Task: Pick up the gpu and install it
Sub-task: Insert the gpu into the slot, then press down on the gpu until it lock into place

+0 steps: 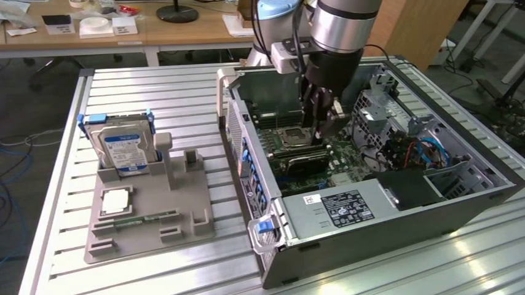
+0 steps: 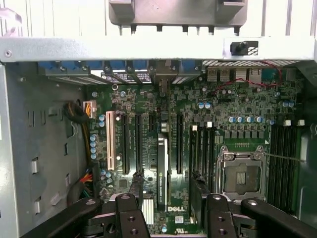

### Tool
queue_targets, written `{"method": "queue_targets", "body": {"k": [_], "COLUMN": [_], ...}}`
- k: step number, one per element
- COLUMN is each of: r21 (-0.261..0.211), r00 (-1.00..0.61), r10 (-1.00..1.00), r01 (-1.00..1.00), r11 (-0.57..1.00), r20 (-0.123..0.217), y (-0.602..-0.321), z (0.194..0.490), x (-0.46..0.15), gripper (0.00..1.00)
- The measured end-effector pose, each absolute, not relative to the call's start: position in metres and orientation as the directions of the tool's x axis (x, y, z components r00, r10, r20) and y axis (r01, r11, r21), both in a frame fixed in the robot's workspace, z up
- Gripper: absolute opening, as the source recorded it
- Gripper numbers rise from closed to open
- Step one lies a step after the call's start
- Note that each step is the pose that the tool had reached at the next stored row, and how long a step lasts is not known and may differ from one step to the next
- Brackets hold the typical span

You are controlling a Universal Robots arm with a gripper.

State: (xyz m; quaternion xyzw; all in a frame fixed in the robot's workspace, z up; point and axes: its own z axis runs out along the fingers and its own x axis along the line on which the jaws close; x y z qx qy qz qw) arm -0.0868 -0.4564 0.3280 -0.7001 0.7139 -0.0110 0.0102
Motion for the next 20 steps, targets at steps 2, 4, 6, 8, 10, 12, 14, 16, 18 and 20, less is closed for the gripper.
{"method": "queue_targets", "body": {"k": [2,4,6,8,10,12,14,16,18,20], "r21": [-0.03,-0.03,-0.029,-0.029,-0.029,-0.029,-0.029,-0.029,-0.029,-0.029], "r00": [-0.02,-0.02,-0.02,-0.02,-0.02,-0.02,-0.02,-0.02,-0.02,-0.02], "r10": [-1.0,-1.0,-1.0,-1.0,-1.0,-1.0,-1.0,-1.0,-1.0,-1.0], "r01": [-0.999,-0.999,-0.999,-0.999,-0.999,-0.999,-0.999,-0.999,-0.999,-0.999], "r11": [0.02,0.02,0.02,0.02,0.02,0.02,0.02,0.02,0.02,0.02], "r20": [0.001,0.001,0.001,0.001,0.001,0.001,0.001,0.001,0.001,0.001], "y": [-0.456,-0.456,-0.456,-0.456,-0.456,-0.456,-0.456,-0.456,-0.456,-0.456], "z": [0.3295,0.3322,0.3338,0.3338,0.3338,0.3338,0.3338,0.3338,0.3338,0.3338], "x": [-0.0867,-0.0865,-0.0864,-0.0864,-0.0864,-0.0864,-0.0864,-0.0864,-0.0864,-0.0864], "gripper": [0.51,0.51,0.51,0.51,0.51,0.51,0.51,0.51,0.51,0.5]}}
